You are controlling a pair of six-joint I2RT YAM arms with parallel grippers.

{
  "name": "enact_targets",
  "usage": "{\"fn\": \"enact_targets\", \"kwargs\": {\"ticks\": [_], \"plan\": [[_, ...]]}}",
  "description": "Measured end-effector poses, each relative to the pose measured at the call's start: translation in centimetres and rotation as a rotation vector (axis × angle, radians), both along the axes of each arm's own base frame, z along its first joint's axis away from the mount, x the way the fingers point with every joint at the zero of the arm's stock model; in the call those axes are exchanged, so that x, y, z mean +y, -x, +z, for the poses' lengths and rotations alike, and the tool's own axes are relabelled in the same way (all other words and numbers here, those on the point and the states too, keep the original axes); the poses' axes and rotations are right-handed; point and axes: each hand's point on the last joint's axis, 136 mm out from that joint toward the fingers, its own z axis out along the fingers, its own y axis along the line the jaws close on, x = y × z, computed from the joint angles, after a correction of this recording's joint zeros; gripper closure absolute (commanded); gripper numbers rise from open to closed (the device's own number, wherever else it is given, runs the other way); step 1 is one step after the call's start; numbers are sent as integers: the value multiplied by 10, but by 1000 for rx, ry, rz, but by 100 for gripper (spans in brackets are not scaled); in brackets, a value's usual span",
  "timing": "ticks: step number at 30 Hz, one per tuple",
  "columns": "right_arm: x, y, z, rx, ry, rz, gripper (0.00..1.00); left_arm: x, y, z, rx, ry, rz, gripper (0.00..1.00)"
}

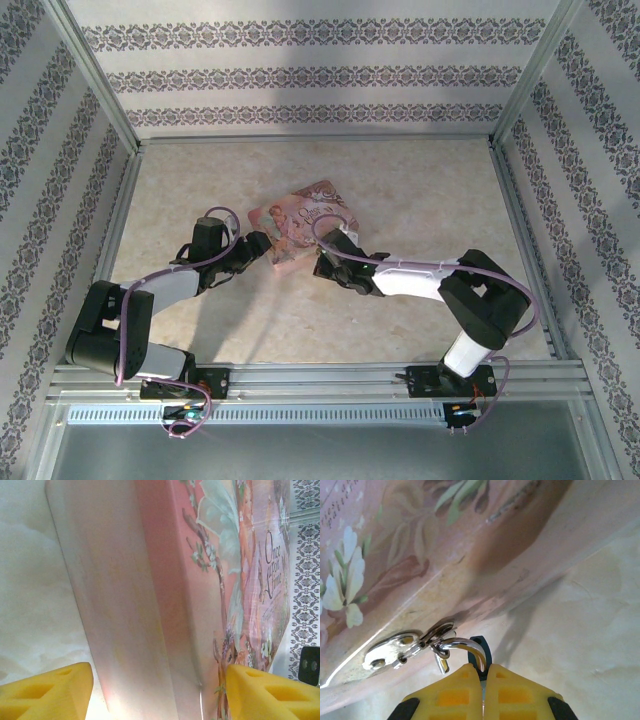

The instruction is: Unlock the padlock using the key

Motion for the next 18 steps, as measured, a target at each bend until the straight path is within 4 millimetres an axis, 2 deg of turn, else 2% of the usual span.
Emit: {"fn": "enact_targets", "kwargs": {"ticks": [9,12,15,18], "plan": [[2,-3,-3,43,54,-64,97,-2,0,0,-3,0,-4,31],[4,-5,-4,46,39,-80,88,-2,0,0,-3,-1,-4,31],[5,-6,-5,38,21,-86,72,-2,-1,0,-4,0,-3,31],[4,-5,-7,23,14,-76,61,-2,-1,0,-5,-1,-3,31]]}}
